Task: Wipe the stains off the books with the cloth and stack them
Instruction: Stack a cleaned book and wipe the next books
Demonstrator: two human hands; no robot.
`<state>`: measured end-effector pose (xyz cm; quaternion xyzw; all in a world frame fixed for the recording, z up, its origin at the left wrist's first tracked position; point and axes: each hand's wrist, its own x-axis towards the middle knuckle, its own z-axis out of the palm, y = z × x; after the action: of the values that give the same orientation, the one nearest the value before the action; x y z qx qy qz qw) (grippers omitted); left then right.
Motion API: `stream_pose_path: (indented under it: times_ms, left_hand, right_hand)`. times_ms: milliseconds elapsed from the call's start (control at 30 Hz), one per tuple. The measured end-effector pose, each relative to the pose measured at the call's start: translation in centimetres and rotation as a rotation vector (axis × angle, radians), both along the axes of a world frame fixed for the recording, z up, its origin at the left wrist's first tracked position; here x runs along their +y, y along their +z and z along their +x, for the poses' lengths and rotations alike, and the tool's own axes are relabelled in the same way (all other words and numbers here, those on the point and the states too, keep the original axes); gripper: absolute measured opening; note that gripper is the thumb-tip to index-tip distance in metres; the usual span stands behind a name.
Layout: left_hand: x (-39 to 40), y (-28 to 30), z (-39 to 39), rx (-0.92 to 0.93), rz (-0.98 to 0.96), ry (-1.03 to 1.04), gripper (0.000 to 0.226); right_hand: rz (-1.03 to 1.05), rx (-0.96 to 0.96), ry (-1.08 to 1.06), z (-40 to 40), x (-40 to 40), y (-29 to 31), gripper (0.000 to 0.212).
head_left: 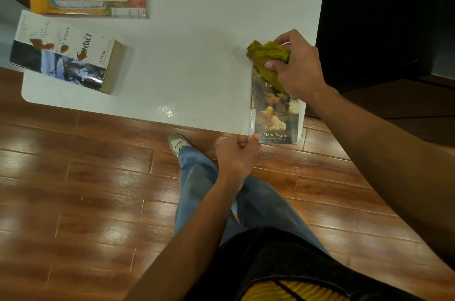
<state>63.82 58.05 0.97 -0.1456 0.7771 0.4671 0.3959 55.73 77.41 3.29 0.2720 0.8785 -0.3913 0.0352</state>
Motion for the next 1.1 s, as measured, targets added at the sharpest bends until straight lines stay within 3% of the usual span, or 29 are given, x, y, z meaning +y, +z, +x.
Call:
stream_pose_path:
  times_ms: [300, 667, 1100]
  left_hand:
    - [-0.2, -0.5, 0.3, -0.03, 0.062, 0.051, 0.03]
    - [0.1, -0.6, 0.8, -0.193, 0.153, 0.274, 0.017]
    - [-0.1, -0.3, 0.8, -0.379, 0.302, 0.595, 0.074]
  right_hand:
    - [0.056, -0.012, 0.103, -0.4, 0.0, -0.5, 0.04]
    - [0.028, -0.07, 0.195, 1.1, -1.0, 0.2, 0.038]
    - [-0.107, -0.148, 0.182, 9.4, -5.4, 0.6, 0.04]
